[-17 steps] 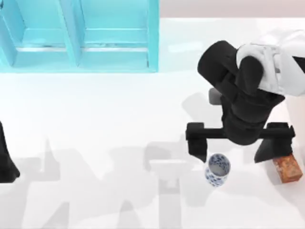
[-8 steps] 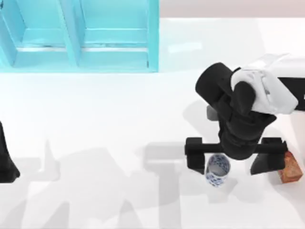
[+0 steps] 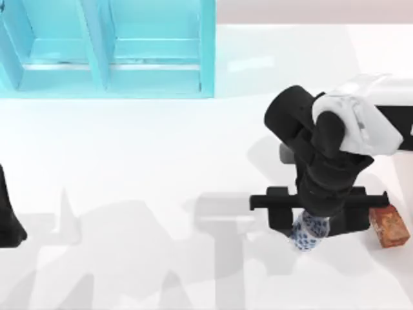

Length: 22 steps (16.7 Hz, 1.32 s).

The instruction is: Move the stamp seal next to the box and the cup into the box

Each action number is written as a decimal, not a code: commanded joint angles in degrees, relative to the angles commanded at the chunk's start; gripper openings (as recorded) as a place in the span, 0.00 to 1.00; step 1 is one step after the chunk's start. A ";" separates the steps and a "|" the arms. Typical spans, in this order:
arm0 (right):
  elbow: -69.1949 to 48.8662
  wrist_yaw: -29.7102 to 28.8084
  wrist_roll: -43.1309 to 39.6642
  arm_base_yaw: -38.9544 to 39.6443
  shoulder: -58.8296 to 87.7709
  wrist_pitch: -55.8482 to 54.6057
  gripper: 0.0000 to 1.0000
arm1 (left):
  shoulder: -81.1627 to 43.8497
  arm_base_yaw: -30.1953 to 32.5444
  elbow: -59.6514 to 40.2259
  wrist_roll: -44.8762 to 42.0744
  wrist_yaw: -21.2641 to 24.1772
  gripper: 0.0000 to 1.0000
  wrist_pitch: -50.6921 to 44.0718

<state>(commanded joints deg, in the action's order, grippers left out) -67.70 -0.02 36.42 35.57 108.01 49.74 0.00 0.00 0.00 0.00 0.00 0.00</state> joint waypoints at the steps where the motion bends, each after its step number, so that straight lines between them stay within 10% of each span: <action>1: 0.00 0.00 0.00 0.00 0.00 0.00 0.32 | 0.00 0.00 0.00 0.00 0.00 1.00 0.00; 6: 0.00 0.00 0.00 0.00 0.00 0.00 0.00 | 0.00 0.00 0.00 0.00 0.00 1.00 0.00; 22: -3.11 0.03 -12.09 -11.87 -11.58 15.71 0.00 | 0.00 0.00 0.00 0.00 0.00 1.00 0.00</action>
<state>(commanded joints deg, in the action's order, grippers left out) -70.82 0.02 24.34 23.70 96.43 65.45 0.00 0.00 0.00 0.00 0.00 0.00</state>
